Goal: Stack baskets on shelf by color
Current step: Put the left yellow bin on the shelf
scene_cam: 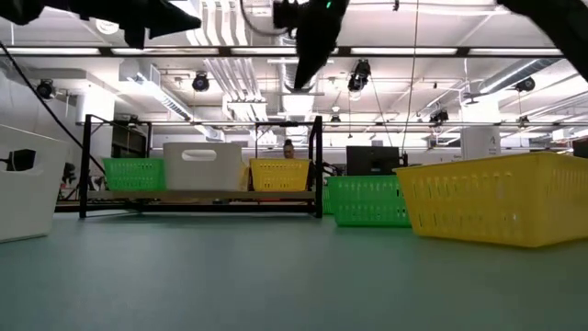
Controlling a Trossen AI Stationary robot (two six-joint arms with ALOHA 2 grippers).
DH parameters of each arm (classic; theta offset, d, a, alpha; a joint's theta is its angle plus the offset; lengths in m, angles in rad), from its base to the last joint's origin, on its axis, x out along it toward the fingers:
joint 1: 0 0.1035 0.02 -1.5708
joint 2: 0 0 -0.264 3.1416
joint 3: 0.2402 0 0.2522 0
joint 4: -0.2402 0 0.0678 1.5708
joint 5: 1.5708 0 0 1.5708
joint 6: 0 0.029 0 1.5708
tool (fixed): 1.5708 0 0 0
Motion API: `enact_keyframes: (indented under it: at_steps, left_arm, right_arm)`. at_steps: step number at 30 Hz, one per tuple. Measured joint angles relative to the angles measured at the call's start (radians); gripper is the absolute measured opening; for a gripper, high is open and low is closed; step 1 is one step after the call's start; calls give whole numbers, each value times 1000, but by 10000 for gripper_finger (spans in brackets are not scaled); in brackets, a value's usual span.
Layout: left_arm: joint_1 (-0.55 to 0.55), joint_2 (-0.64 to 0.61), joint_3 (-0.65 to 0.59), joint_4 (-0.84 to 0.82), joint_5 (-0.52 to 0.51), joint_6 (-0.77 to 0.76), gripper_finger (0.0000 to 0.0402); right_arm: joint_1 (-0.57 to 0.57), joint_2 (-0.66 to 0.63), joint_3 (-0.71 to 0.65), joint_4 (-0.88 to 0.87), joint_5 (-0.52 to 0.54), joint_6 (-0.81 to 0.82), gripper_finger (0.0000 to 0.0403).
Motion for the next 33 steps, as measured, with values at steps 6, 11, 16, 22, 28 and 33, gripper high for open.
enact_keyframes:
  at_steps: [6, 11, 16, 22, 28, 33]
  left_arm:
    - [10, 112, 61, -3, 157, -93, 3]
    - [58, 216, 121, -7, 295, -174, 3]
    - [172, 348, 212, -82, 355, -288, 0]
    - [364, 525, 419, -410, 504, -390, 0]
    - [492, 710, 615, -669, 562, -381, 0]
    - [558, 825, 712, -852, 598, -348, 0]
  right_arm:
    - [83, -214, -272, 167, -3, 22, 10]
    - [148, -413, -578, 394, 2, 42, 9]
    - [196, -592, -857, 661, 5, 28, 9]
    - [225, -767, -1138, 937, 4, -29, 9]
    - [223, -886, -1322, 1116, 4, -36, 9]
    - [223, -943, -1412, 1171, 4, -46, 9]
